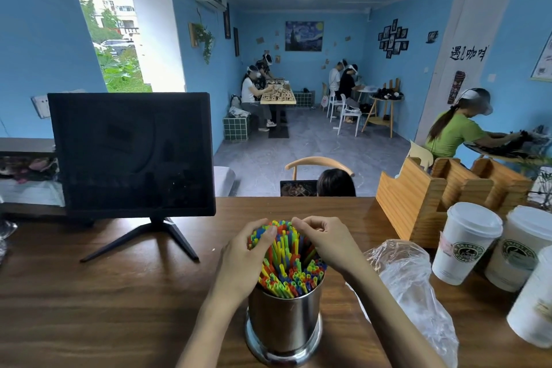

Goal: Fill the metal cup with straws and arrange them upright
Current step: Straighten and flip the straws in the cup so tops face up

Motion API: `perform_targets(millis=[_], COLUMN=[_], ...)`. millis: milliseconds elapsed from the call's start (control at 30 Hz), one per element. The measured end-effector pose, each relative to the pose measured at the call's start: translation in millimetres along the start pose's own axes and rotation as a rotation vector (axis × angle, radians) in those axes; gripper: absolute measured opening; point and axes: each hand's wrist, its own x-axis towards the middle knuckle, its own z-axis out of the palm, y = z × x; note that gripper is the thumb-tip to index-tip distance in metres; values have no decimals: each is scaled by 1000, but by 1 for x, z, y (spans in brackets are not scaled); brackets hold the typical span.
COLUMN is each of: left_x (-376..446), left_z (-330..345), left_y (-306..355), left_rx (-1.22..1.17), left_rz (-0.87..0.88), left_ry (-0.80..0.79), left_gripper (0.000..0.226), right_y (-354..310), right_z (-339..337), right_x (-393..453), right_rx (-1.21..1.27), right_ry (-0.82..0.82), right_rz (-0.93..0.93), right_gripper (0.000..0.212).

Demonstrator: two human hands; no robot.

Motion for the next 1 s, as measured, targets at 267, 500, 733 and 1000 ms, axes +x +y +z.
perform_targets(millis=[267, 500, 733, 1000], left_x=[-3, -5, -5, 2], left_z=[3, 1, 1, -6], left_y=[5, 5, 10, 11], left_rx=[-18, -163, -286, -532], left_rz=[37, 32, -64, -198], left_ry=[171, 120, 109, 73], left_gripper=[22, 13, 17, 19], right_y=[-7, -9, -12, -14], right_z=[0, -3, -3, -7], right_x=[1, -3, -5, -1], right_rx=[2, 218, 270, 254], right_ry=[31, -60, -119, -90], right_rz=[-57, 14, 75, 21], right_gripper=[20, 15, 23, 15])
